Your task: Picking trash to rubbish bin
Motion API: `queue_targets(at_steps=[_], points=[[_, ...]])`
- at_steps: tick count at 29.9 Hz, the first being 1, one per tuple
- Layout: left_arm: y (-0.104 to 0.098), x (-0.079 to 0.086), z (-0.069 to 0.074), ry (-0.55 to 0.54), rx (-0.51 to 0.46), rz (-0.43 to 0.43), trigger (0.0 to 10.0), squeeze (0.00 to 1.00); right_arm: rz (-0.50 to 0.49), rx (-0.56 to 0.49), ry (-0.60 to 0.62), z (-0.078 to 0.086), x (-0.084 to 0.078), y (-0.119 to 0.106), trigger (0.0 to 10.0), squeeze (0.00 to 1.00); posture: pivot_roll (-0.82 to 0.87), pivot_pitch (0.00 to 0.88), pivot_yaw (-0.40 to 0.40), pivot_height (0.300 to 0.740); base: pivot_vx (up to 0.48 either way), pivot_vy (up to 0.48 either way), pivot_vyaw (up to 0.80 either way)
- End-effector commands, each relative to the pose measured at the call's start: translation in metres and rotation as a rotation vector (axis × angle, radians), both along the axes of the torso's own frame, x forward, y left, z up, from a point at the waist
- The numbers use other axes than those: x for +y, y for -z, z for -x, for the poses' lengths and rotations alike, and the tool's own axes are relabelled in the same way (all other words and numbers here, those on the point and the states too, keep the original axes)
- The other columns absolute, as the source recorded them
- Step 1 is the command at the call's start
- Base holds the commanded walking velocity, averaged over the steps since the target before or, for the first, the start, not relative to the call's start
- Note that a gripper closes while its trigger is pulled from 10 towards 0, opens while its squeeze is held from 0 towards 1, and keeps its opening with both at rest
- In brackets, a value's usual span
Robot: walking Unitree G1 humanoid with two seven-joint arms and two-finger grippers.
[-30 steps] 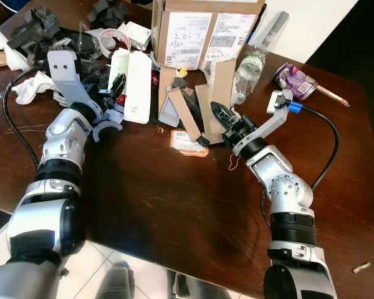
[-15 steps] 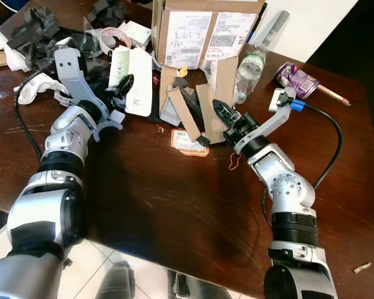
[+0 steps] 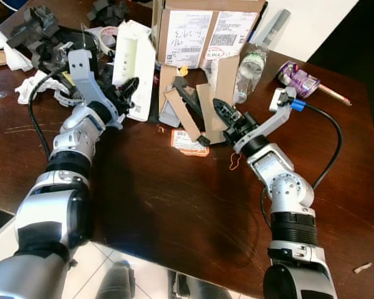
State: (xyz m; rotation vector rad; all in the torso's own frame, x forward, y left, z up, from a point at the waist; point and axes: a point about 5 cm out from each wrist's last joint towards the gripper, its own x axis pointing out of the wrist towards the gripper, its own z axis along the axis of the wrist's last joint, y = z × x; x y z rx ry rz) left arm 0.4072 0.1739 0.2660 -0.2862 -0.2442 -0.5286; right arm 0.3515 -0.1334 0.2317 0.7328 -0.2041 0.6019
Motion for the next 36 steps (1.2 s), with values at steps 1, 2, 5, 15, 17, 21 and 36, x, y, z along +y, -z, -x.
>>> queue_targets(at_steps=[1, 2, 5, 15, 17, 21, 36], points=[[0.006, -0.013, 0.006, 0.052, -0.03, -0.045, 2.2, 0.0, -0.018, 0.001, 0.003, -0.001, -0.002, 0.004, 0.0, 0.0, 0.01, 0.286, -0.126, 0.74, 0.0, 0.0, 0.0], [0.005, -0.015, 0.008, 0.058, -0.046, -0.05, 2.2, 0.0, -0.023, 0.0, 0.002, -0.001, -0.002, 0.003, 0.0, 0.0, 0.01, 0.283, -0.125, 0.74, 0.0, 0.0, 0.0], [0.003, -0.018, 0.011, 0.067, -0.069, -0.058, 3.2, 0.0, -0.034, -0.004, -0.001, -0.002, -0.002, 0.003, 0.0, 0.0, 0.01, 0.28, -0.124, 0.74, 0.0, 0.0, 0.0], [-0.005, -0.029, 0.043, 0.177, -0.177, -0.007, 10.0, 0.0, -0.093, -0.044, -0.052, -0.002, 0.001, 0.0, 0.0, 0.0, 0.04, 0.248, -0.111, 0.74, 0.0, 0.0, 0.0], [0.003, -0.026, 0.051, 0.181, -0.17, -0.011, 10.0, 0.0, -0.11, -0.071, -0.079, -0.001, 0.0, -0.002, 0.0, 0.0, 0.05, 0.229, -0.106, 0.74, 0.0, 0.0, 0.0], [0.016, -0.02, 0.062, 0.149, -0.141, 0.008, 10.0, 0.0, -0.139, -0.117, -0.132, 0.002, -0.004, -0.005, 0.0, 0.0, 0.07, 0.213, -0.103, 0.74, 0.0, 0.0, 0.0], [0.03, -0.037, 0.095, 0.126, -0.1, 0.122, 10.0, 0.0, -0.124, -0.046, -0.046, -0.006, -0.019, 0.02, 10.0, 0.0, 0.12, 0.161, -0.08, 0.74, 0.0, 0.0, 0.0]])
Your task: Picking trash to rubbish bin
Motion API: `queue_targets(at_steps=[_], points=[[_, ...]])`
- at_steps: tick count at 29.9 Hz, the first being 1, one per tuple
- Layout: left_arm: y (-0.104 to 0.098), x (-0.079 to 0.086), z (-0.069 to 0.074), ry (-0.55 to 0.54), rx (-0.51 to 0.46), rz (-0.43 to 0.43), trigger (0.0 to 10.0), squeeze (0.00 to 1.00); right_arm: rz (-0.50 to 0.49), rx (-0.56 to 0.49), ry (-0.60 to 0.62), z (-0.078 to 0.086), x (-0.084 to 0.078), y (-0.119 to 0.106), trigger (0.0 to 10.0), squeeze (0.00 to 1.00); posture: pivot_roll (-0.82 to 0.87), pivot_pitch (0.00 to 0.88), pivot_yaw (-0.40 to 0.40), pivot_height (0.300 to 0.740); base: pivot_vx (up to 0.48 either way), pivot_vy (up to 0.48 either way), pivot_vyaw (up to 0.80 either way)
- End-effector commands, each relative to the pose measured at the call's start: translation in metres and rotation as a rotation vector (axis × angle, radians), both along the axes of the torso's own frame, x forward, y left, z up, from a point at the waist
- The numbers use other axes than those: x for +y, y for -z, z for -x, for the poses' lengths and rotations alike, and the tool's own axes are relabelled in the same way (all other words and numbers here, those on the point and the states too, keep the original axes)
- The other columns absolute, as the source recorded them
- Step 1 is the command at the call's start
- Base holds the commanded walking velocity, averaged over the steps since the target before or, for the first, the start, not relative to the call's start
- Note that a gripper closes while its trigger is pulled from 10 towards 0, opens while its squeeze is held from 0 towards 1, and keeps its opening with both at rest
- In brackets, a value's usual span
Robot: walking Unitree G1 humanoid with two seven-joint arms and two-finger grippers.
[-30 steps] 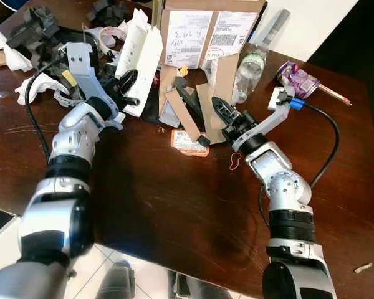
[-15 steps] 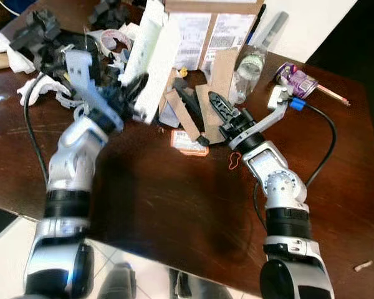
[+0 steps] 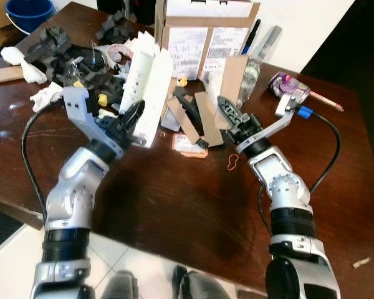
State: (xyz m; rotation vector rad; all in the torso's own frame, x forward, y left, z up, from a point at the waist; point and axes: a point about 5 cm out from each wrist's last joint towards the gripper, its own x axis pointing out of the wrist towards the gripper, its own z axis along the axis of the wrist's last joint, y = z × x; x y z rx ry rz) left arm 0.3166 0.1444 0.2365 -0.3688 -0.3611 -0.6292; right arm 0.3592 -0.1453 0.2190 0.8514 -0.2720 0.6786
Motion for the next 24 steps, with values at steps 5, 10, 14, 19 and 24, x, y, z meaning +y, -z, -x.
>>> queue_targets(at_steps=[5, 10, 14, 19, 24], points=[[0.0, -0.011, 0.008, 0.016, 0.027, 0.032, 10.0, 0.0, 0.008, 0.033, 0.021, 0.0, -0.007, 0.017, 10.0, 0.0, 0.14, 0.144, -0.073, 0.74, 0.0, 0.0, 0.0], [0.014, -0.013, 0.01, -0.02, 0.094, 0.029, 10.0, 0.0, -0.012, 0.069, 0.022, -0.003, -0.006, 0.024, 10.0, 0.0, 0.15, 0.136, -0.071, 0.74, 0.0, 0.0, 0.0], [0.018, -0.016, 0.011, -0.026, 0.112, 0.012, 10.0, 0.0, -0.016, 0.091, 0.025, -0.006, -0.002, 0.03, 10.0, 0.0, 0.16, 0.125, -0.067, 0.74, -0.12, 0.0, 0.0], [0.015, -0.015, 0.007, -0.033, 0.113, -0.004, 10.0, 0.0, -0.031, 0.1, 0.026, -0.009, 0.005, 0.032, 10.0, 0.0, 0.16, 0.111, -0.069, 0.74, -0.265, 0.0, 0.0], [0.01, -0.012, 0.004, -0.058, 0.091, -0.016, 10.0, 0.0, -0.04, 0.101, -0.007, -0.014, 0.017, 0.031, 10.0, 0.0, 0.21, 0.098, -0.08, 0.74, -0.317, 0.0, 0.0]])
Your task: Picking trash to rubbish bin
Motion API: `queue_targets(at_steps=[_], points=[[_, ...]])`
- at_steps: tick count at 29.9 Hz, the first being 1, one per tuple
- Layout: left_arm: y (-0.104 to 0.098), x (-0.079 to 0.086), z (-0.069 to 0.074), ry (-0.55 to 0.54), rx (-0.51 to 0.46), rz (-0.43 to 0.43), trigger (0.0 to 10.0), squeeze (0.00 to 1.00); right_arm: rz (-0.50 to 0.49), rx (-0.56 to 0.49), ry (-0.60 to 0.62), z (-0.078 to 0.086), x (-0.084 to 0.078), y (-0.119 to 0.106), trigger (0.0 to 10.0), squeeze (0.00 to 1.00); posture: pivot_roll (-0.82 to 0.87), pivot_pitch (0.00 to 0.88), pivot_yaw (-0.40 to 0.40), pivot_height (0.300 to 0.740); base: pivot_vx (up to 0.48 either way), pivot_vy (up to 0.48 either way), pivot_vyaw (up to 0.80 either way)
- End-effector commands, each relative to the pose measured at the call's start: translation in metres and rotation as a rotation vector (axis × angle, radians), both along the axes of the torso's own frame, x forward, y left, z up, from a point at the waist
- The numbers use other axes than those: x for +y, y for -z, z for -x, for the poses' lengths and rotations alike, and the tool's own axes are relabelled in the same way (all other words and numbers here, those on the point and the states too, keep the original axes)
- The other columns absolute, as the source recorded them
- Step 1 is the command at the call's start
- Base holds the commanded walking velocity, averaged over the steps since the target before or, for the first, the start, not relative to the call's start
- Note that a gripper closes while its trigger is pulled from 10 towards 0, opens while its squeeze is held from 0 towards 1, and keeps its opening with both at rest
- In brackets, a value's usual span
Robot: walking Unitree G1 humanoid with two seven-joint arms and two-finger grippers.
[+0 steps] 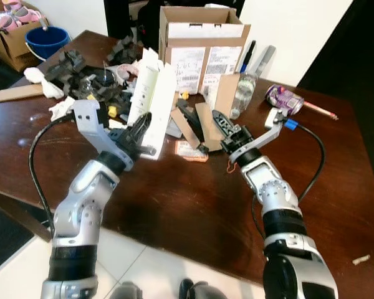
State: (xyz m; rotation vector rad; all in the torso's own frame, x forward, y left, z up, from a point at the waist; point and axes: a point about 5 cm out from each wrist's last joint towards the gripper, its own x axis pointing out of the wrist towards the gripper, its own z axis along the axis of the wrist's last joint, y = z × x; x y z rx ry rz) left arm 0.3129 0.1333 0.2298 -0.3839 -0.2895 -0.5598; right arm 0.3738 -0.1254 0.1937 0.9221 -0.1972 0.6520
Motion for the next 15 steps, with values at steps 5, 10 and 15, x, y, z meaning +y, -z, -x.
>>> queue_targets(at_steps=[5, 10, 15], points=[[0.007, 0.0, 0.003, -0.013, 0.025, -0.017, 10.0, 0.0, -0.007, 0.002, -0.022, -0.002, 0.009, 0.003, 10.0, 0.0, 0.22, 0.103, -0.068, 0.74, -0.323, 0.0, 0.0], [0.01, -0.001, 0.003, -0.007, 0.034, -0.031, 10.0, 0.0, 0.0, 0.013, -0.033, -0.001, 0.016, 0.008, 10.0, 0.0, 0.22, 0.092, -0.072, 0.74, -0.325, 0.0, 0.0], [0.006, -0.001, 0.0, -0.009, 0.022, -0.016, 10.0, 0.0, 0.003, 0.008, -0.048, -0.002, 0.021, 0.007, 10.0, 0.0, 0.21, 0.083, -0.072, 0.74, -0.327, 0.0, 0.0]])
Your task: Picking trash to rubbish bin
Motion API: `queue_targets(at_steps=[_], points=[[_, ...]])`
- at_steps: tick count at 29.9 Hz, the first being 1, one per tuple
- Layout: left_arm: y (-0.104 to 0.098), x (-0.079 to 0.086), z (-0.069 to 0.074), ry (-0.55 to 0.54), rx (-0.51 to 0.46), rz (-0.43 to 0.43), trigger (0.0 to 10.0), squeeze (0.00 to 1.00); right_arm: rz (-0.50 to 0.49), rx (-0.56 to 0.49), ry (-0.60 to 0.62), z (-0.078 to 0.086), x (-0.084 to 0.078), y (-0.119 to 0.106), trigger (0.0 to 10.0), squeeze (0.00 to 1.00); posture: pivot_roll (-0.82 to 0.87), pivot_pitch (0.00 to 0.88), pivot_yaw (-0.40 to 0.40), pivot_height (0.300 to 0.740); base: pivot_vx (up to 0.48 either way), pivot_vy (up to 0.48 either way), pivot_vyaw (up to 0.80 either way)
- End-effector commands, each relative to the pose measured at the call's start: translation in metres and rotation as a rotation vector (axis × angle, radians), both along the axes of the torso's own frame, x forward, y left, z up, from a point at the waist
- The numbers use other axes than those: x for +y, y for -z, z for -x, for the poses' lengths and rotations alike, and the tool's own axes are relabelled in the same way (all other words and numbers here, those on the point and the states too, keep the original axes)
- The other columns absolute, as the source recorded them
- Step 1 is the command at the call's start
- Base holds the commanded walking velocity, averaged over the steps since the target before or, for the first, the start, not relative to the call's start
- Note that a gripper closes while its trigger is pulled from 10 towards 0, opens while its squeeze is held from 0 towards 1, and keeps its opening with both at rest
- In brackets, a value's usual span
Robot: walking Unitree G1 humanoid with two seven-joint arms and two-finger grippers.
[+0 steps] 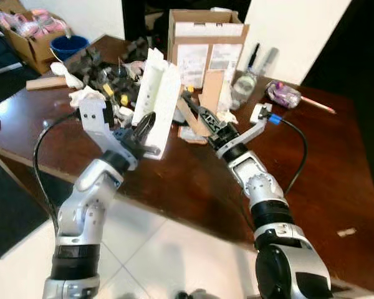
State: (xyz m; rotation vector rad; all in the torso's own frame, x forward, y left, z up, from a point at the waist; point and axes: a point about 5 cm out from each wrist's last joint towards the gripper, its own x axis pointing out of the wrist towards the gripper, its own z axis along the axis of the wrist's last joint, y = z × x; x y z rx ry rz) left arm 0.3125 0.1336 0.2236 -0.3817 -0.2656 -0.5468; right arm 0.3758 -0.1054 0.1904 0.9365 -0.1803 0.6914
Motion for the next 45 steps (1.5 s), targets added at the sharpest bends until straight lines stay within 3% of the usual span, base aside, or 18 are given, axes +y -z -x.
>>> queue_targets(at_steps=[1, 7, 14, 22, 26, 30, 36, 42, 45], points=[[-0.005, -0.004, 0.0, 0.007, -0.017, -0.008, 10.0, 0.0, 0.01, -0.015, -0.024, 0.0, 0.001, -0.001, 10.0, 0.0, 0.22, 0.086, -0.075, 0.74, -0.33, 0.0, 0.0], [-0.004, -0.005, 0.001, 0.013, -0.028, -0.005, 10.0, 0.0, 0.036, -0.032, -0.052, 0.001, 0.001, -0.001, 10.0, 0.0, 0.21, 0.087, -0.089, 0.74, -0.33, 0.0, 0.0], [0.016, -0.009, -0.001, 0.013, 0.028, -0.019, 10.0, 0.0, 0.125, -0.006, -0.054, 0.003, 0.0, 0.011, 10.0, 0.0, 0.2, 0.074, -0.1, 0.74, -0.327, 0.0, 0.0], [0.036, -0.003, 0.007, 0.02, 0.096, -0.034, 10.0, 0.0, 0.17, 0.078, 0.056, -0.001, -0.006, 0.025, 10.0, 0.0, 0.2, 0.09, -0.094, 0.74, -0.329, 0.0, 0.0], [0.047, 0.004, 0.01, -0.002, 0.126, -0.032, 10.0, 0.0, 0.199, 0.122, 0.141, -0.005, -0.021, 0.03, 10.0, 0.0, 0.2, 0.094, -0.097, 0.74, -0.327, 0.0, 0.0], [0.054, 0.012, 0.011, -0.033, 0.141, -0.035, 10.0, 0.0, 0.225, 0.168, 0.251, -0.009, -0.046, 0.033, 10.0, 0.0, 0.2, 0.095, -0.1, 0.74, -0.327, 0.0, 0.0], [0.072, 0.028, 0.011, -0.086, 0.194, -0.055, 10.0, 0.0, 0.332, 0.259, 0.395, -0.009, -0.073, 0.045, 10.0, 0.0, 0.2, 0.1, -0.11, 0.74, -0.21, 0.0, 0.0], [0.117, 0.051, 0.021, -0.146, 0.343, -0.105, 10.0, 0.0, 0.357, 0.388, 0.518, 0.005, -0.11, 0.073, 10.0, 0.0, 0.2, 0.107, -0.106, 0.74, 0.0, 0.0, 0.0], [0.141, 0.06, 0.03, -0.157, 0.417, -0.157, 10.0, 0.0, 0.363, 0.396, 0.469, 0.013, -0.116, 0.085, 10.0, 0.0, 0.2, 0.111, -0.099, 0.74, 0.0, 0.0, 0.0]])
